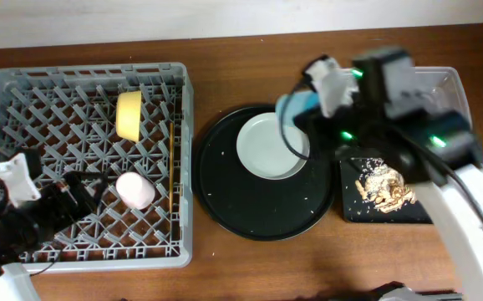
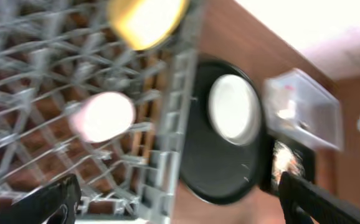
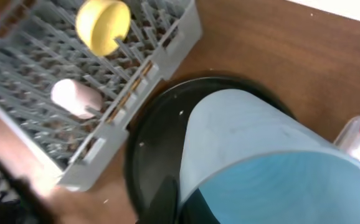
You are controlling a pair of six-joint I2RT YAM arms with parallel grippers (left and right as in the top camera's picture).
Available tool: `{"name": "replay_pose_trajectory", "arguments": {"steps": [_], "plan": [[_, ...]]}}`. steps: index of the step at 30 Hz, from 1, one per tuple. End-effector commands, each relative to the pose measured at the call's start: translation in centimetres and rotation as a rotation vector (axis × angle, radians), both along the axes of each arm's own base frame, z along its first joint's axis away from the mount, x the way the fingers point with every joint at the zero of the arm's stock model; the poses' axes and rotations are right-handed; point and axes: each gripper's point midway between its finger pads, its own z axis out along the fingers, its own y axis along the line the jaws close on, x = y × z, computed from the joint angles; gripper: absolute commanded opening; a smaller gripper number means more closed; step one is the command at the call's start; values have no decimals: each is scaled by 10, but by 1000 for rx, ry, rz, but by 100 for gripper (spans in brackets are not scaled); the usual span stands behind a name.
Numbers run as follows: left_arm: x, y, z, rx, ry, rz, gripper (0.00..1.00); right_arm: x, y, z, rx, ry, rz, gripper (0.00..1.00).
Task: Sort waste into correct bins and load items into the dishwasher rack
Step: 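Pass the light blue cup from the right gripper to the left gripper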
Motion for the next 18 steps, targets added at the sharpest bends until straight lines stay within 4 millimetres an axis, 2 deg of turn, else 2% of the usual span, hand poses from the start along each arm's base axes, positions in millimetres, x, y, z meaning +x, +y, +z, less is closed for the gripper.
{"name": "replay_pose_trajectory", "arguments": {"steps": [1,2,4,6,9,14,18], "plan": [[2,-59,36,-123,-218,-302,99,-26,-10,34,137,-28,25,4],[1,-72,40,-146,-237,-358,99,-32,-8,39,185,-16,56,4],[-4,-116,60,-218,-333,-565,99,-52,3,55,327,-1,217,4],[-11,-150,76,-245,-435,-748,99,-76,12,76,475,-15,387,4],[-24,-184,87,-265,-508,-932,99,-105,20,104,647,-33,560,4],[-30,-216,89,-295,-554,-1095,100,-122,23,116,736,-8,633,4],[-35,-223,97,-382,-573,-1150,99,-145,42,113,727,0,754,4]]}}
